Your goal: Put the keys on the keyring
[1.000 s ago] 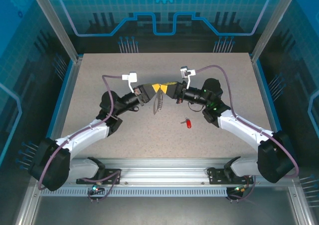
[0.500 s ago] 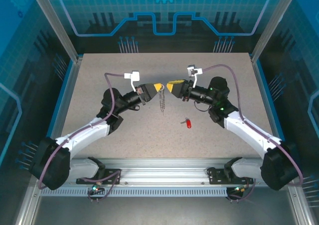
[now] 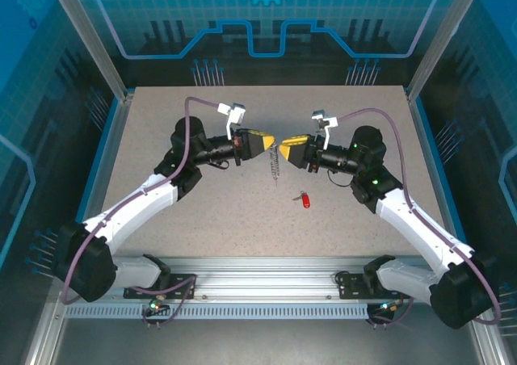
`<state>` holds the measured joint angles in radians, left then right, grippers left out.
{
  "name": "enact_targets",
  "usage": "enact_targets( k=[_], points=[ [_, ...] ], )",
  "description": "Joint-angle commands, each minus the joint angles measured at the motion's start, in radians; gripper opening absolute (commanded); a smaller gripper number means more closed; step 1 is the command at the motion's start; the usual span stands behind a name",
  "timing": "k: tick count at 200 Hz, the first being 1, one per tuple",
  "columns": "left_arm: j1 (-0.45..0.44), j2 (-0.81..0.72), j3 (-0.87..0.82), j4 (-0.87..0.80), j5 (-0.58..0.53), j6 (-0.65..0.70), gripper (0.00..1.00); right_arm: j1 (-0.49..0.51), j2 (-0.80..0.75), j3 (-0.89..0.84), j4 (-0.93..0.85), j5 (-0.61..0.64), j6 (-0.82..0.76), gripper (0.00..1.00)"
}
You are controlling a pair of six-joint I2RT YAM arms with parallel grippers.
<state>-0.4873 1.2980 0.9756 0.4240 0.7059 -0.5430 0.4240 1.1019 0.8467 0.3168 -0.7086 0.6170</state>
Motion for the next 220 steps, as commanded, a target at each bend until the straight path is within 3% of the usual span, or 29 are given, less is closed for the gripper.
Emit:
enact_targets(
  k=[1,220],
  points=[
    [-0.005,0.009,0.062,-0.115,0.056,0.111,0.00,-0.012,-0.028,0.015,-0.035,-0.051,-0.037,0.32],
    [-0.007,0.048,0.094,-0.083,0.070,0.097,0.00,0.010,0.073,-0.011,0.093,-0.034,0.024,0.30]
  ],
)
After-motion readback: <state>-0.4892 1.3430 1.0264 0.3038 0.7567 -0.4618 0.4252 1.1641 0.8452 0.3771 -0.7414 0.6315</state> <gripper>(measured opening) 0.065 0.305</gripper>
